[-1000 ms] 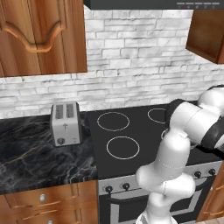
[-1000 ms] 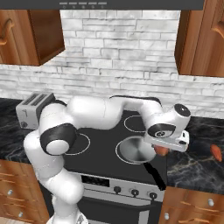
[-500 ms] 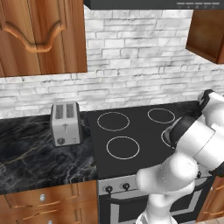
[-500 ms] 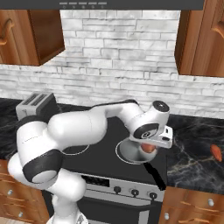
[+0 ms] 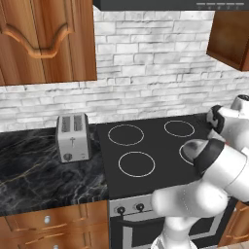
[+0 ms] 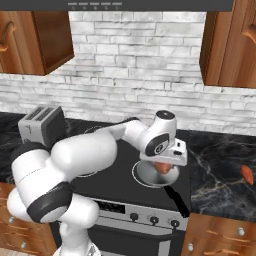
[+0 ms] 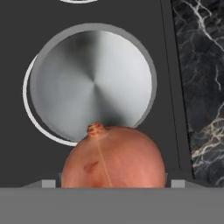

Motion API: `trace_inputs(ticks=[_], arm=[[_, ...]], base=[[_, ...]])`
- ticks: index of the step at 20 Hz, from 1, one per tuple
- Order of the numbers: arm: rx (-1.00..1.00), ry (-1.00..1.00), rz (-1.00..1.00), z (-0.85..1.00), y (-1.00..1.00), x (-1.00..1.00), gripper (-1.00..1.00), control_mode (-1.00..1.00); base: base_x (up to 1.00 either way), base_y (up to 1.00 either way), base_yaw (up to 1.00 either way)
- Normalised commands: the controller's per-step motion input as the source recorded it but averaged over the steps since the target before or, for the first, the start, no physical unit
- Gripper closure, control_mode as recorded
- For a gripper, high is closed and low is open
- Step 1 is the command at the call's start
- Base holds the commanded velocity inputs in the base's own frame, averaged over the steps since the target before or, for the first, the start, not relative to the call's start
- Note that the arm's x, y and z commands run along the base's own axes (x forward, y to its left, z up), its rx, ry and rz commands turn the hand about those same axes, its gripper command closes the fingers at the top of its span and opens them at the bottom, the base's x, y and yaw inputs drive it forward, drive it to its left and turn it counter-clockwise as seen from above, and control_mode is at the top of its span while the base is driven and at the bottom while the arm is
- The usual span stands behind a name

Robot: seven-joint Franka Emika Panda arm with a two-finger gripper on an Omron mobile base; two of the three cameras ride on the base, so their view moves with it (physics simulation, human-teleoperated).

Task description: Put the onion and sweet potato in the pan. Then turn on the front right burner and set the heat to medium.

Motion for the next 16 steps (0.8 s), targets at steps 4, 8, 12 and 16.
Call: trace_inputs(ticks=[4,8,12,16], arm=[[-0.03,0.16,-0.04,0.00,0.10,0.60,1.00,-1.00],[0.00,0.10,0.00,-0.09,0.01,0.69,1.00,-1.00],[0.00,0.11,-0.01,-0.21,-0.08,0.37,1.00,-1.00],[0.03,0.04,-0.02,-0.26,-0.14,0.18,1.00,-1.00]], base=[[0.00,0.00,0.00],[0.00,0.00,0.00],[0.00,0.00,0.00],[0.00,0.00,0.00]])
